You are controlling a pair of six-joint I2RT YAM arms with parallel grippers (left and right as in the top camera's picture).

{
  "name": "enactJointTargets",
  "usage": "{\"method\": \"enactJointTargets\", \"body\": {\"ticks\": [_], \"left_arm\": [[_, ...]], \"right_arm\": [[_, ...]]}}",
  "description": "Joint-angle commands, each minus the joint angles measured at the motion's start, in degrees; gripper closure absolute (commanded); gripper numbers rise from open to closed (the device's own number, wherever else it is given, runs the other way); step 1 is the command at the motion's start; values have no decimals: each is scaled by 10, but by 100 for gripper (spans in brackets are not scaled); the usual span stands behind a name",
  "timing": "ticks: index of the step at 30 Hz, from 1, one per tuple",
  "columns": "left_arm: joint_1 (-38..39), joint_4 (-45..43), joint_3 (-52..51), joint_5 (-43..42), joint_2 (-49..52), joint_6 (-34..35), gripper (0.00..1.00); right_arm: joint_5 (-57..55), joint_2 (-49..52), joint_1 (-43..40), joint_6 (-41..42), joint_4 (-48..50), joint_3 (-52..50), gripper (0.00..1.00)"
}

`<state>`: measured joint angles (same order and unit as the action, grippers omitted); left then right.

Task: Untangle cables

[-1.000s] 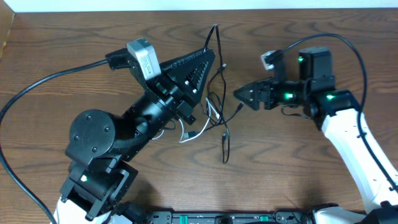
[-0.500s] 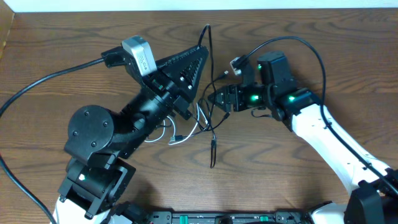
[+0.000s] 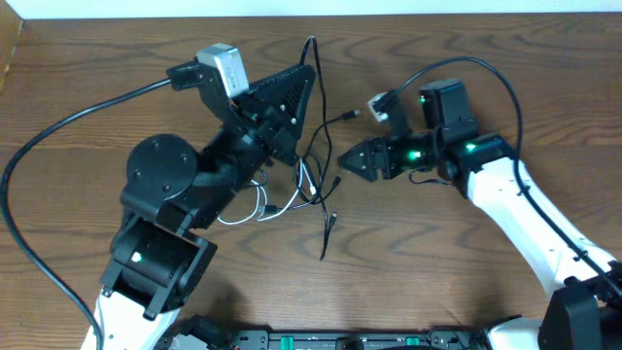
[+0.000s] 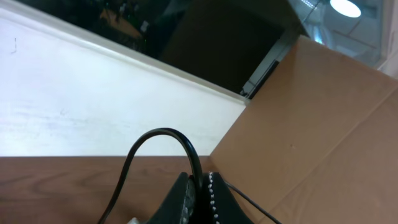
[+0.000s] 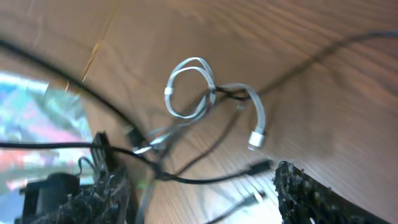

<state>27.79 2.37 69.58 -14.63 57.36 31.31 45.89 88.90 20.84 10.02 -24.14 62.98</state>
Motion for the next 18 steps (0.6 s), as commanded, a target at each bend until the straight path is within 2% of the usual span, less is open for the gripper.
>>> {"method": "enactJointTargets", "body": {"ticks": [1, 6, 11, 18], "left_arm": [[-2, -12, 10, 7, -1, 5, 93], [-2, -33, 10, 8, -5, 16, 93], [-3, -39, 10, 45, -18, 15, 93], [-30, -12, 10, 103, -55, -9, 92]], "right_arm": [[-40, 2, 47, -3, 25, 8, 28], [-223, 21, 87, 146, 33, 8, 28], [-369, 67, 94, 258, 2, 8, 36], [-526, 97, 25, 285, -96, 8, 42]]}}
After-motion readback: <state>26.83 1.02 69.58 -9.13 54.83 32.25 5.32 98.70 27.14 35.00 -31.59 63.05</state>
